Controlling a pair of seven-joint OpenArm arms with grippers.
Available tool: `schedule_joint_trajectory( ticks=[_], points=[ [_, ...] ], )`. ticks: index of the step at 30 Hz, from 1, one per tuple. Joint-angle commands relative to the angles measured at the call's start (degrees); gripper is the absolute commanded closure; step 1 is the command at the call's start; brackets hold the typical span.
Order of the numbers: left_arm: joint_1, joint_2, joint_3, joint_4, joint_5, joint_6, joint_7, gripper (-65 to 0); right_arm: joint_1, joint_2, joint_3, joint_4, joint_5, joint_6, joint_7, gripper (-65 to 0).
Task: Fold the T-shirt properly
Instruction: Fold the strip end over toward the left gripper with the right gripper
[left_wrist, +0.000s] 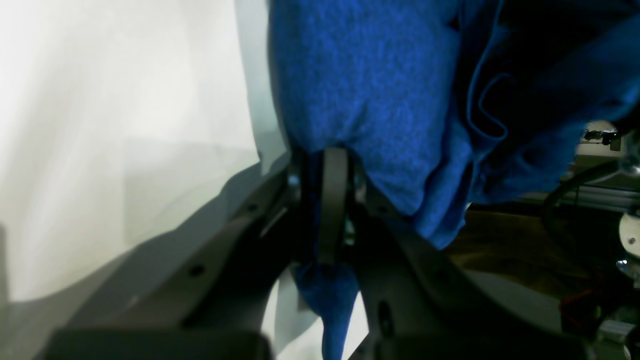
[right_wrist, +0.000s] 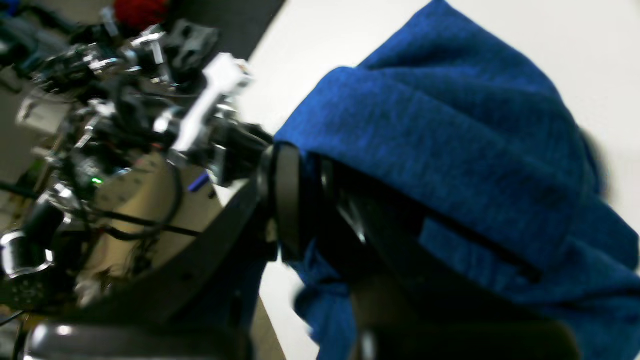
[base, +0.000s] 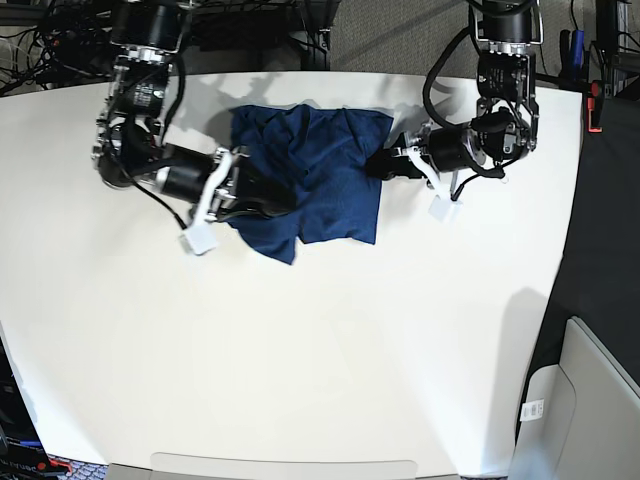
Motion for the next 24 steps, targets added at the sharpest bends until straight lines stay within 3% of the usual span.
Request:
schedule_joint_trajectory(
  ticks=[1,8,18,20,24],
  points=[
    [-0.39,-0.21,-0.05,0.40,-0.27,-0.10,-0.76,-0.4,1.52,-1.05,-0.80,0.30,0.79,0.17,0.90,-1.5],
    [0.93,-0.30,-0.05,0.67,-0.35,-0.10,-0.85,-0.4,6.53,-7.46,-5.38,-6.38,-4.84,0.17,0.90,-1.6],
    [2.07,-0.30,-0.05,3.31,-0.53,-0.10,-0.50,-0.4,9.79,-8.34,-5.46,-11.75,-15.04,0.17,1.39,-1.9],
    [2.07,-0.30,-0.14,3.39,-0.53,-0.10,-0.50,-0.4,9.35,-8.08,-5.90,-11.92,-15.39,0.17,1.39,-6.8],
    [2.07,-0.30,-0.14,3.39,-0.53,-0.10,-0.50,-0.4,9.35,-7.11,-7.40,-11.75,-15.13,0.17,1.04,-27.6]
  ],
)
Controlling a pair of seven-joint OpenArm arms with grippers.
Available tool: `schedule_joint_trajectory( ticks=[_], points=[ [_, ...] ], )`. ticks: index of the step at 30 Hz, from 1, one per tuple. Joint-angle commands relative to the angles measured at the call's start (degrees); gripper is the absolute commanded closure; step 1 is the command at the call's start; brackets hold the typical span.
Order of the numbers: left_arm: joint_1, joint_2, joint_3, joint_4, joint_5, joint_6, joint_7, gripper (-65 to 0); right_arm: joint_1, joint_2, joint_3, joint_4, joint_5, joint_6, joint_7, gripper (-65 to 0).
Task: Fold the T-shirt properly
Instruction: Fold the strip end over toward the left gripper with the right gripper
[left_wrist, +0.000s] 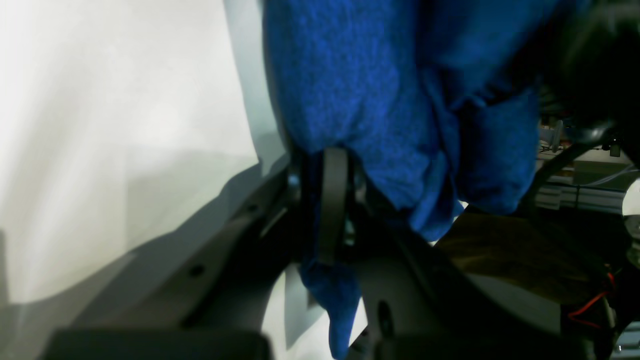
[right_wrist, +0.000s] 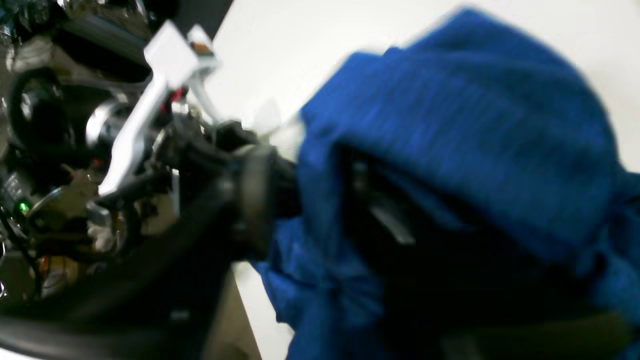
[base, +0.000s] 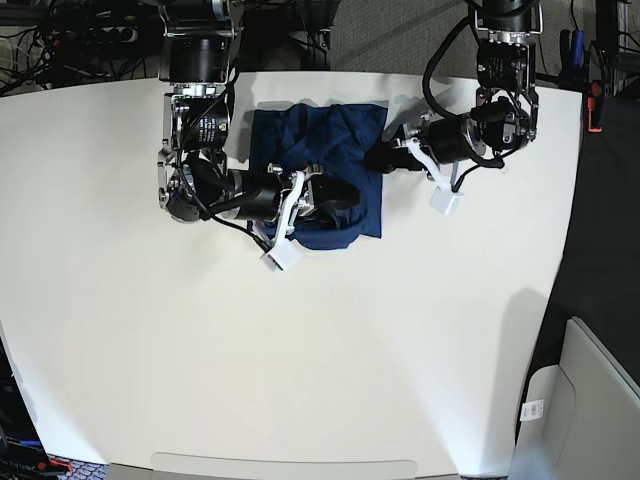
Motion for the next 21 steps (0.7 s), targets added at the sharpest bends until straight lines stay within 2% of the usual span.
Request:
schedule_joint_trajectory(
  ticks=[1,4,7,16,18,21],
  points=[
    [-0.44,-0.30,-0.14,0.95,-0.36,-0.14,0.29,-0.4,1.24,-0.01,-0.10,1.08,1.81,0.32,0.71,-30.4],
    [-0.44,-0.30,-0.14,0.95,-0.36,-0.14,0.20,-0.4,1.15,0.43,-0.19,1.08,6.21,0.32,0.58,-30.6],
    [-0.53,-0.30,-0.14,0.95,-0.36,-0.14,0.02,-0.4,1.24,2.28,0.25,2.93,11.84,0.32,0.58,-29.8],
    [-0.71,-0.65,-0.40,0.95,-0.27,-0.14,-0.15,-0.4,-5.79,19.42,0.43,12.07,15.09,0.32,0.58,-29.8],
    [-0.71,-0.47,-0.32,0.95,-0.27,-0.14,-0.15,-0.4,-7.29,21.71,0.43,13.92,15.00,0.32,0.58,-29.8],
    [-0.71,-0.30,-0.14,0.95,-0.27,-0.14,-0.15,-0.4,-8.87,22.50,0.25,15.41,14.65,0.32,0.58,-29.8]
  ],
)
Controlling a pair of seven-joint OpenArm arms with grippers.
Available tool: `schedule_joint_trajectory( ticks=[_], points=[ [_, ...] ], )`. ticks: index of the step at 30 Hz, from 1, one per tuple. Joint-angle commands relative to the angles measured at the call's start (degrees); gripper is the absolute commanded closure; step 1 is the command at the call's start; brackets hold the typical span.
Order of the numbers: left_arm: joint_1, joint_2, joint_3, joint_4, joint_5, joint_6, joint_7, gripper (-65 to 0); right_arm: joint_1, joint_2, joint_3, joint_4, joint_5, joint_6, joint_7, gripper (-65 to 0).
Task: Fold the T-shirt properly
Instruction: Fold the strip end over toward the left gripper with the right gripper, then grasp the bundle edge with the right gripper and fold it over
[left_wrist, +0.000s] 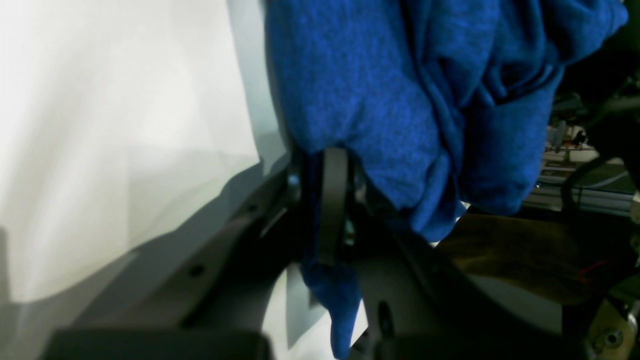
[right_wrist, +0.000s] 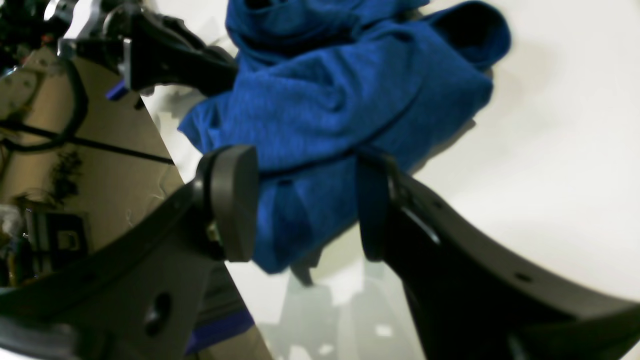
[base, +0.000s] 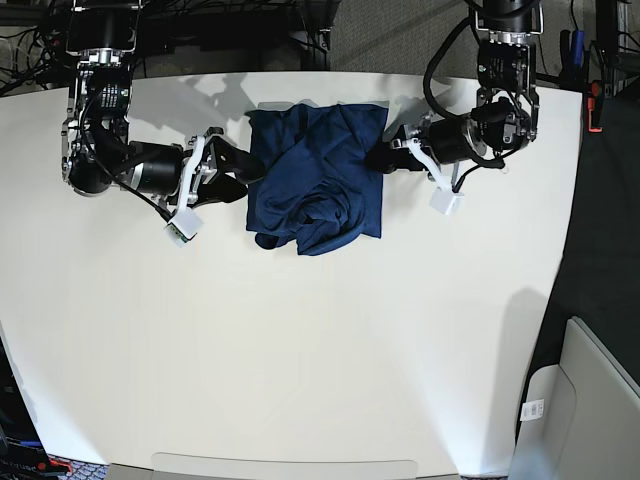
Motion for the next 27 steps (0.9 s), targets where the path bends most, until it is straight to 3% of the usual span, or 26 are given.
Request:
schedule_joint_trajectory(
  ticks=[1,9,16,18,27],
  points=[
    [-0.58,-0.30,-0.10,0.90,-0.53,-0.19,-0.13,-0.4,0.61,0.16,-0.14,0.62,1.38,0.32,0.64,-29.8],
    [-0.49,-0.30,-0.10,0.90,-0.53,-0.19,-0.13,-0.4,3.60,-3.45,-3.39,-2.29,-3.54,0.32,0.64,-28.6],
    [-0.31,-0.30,-0.19,0.90,-0.53,-0.19,-0.13,-0.4,9.32,-4.32,-9.28,-7.47,-4.77,0.32,0.64,-12.3],
    [-0.31,-0.30,-0.27,0.90,-0.53,-0.19,-0.13,-0.4,11.08,-4.32,-12.54,-7.74,-4.95,0.32,0.64,-8.9],
    [-0.40,-0.21,-0.10,0.90,-0.53,-0.19,-0.22,-0.4,15.65,-4.41,-28.71,-8.70,-4.68,0.32,0.64,-8.7]
  ],
)
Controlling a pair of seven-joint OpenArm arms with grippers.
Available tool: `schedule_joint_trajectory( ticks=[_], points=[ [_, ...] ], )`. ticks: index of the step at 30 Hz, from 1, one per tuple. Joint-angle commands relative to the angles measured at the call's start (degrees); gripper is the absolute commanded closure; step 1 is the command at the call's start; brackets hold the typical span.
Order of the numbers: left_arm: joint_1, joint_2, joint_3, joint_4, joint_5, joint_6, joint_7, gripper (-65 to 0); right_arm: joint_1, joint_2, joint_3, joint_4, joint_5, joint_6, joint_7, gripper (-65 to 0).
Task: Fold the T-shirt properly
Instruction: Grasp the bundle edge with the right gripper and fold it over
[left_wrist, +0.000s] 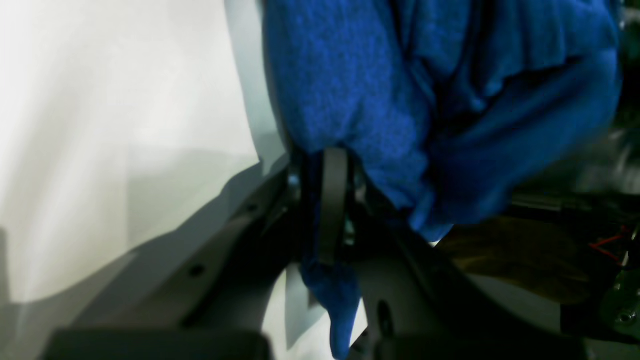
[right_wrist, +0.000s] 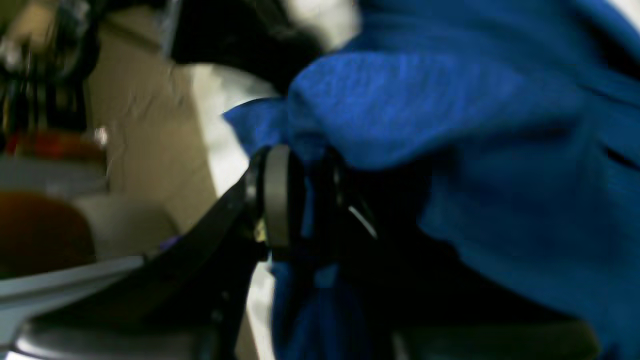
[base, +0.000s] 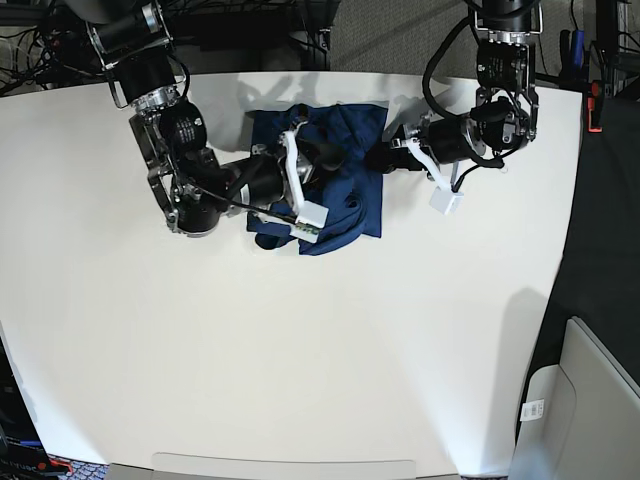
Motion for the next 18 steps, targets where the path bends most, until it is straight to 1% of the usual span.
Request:
schedule_joint_trajectory(
  ticks=[1,6,10,15,18],
  points=[
    [-0.51,-0.23,-0.10,0.90,-0.49,-0.14,-0.17,-0.4,2.10,-0.06,-1.40,-0.03,1.26,0.30,0.86,-8.7],
    [-0.42,-0.23,-0.10,0.90,-0.49,-0.14,-0.26,-0.4,3.94,-0.15,-9.66,-2.14,1.53,0.30,0.86,-8.7],
    [-0.33,-0.23,-0.01,0.90,-0.49,-0.14,-1.23,-0.4,5.26,-2.96,-13.53,-3.99,1.44,0.30,0.86,-8.7],
    [0.55,-0.23,-0.01,0.90,-0.49,-0.14,-1.32,-0.4,6.41,-7.36,-15.55,-6.27,1.26,0.30,0.86,-9.6],
    [0.63,-0.23,-0.19,0.90,-0.49,-0.14,-1.32,-0.4,7.64,-7.54,-15.03,-5.92,1.26,0.30,0.86,-15.0]
  ],
)
